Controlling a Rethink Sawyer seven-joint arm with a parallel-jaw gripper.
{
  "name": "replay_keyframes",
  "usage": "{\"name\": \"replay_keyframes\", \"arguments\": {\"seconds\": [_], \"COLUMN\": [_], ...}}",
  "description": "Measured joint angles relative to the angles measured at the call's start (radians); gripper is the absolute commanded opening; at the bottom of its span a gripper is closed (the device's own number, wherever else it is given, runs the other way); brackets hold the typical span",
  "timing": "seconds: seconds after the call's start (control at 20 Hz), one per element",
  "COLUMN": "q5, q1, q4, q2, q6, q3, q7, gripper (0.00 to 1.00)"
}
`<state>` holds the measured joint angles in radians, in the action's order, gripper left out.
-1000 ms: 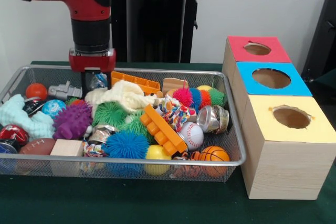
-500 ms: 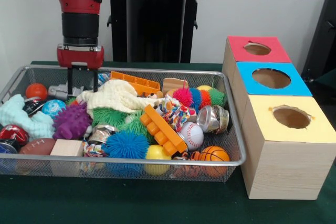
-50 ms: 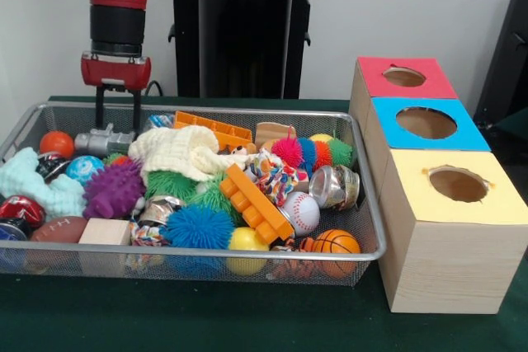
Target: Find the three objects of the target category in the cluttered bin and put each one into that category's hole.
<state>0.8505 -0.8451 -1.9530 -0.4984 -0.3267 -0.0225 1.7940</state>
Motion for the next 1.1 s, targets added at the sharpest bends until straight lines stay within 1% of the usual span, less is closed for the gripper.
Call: {"name": "replay_keyframes", "arguments": {"seconds": [0.15,0.2,0.35,0.4,0.6,0.8,1.1], "q5": [-0.005,-0.019,-0.044,-0.067,-0.096,-0.139,-0.198], "q1": [0.013,0.035,0.067,0.098,0.146,0.208,0.262], "q4": [0.000,0.000,-0.001,-0.001,-0.007,-0.019,-0.022], "q2": [0.010,0.020,0.030,0.035,0.036,0.027,0.022], "q6": [-0.057,-0.090,-0.111,-0.111,-0.099,-0.042,0.030], "q3": [-0.034,-0.061,-0.090,-0.107,-0.123,-0.124,-0.123], "q7": [0.000,0.000,0.000,0.000,0.000,0.000,0.000], "gripper": [1.00,1.00,1.00,1.00,1.00,1.00,1.00]}}
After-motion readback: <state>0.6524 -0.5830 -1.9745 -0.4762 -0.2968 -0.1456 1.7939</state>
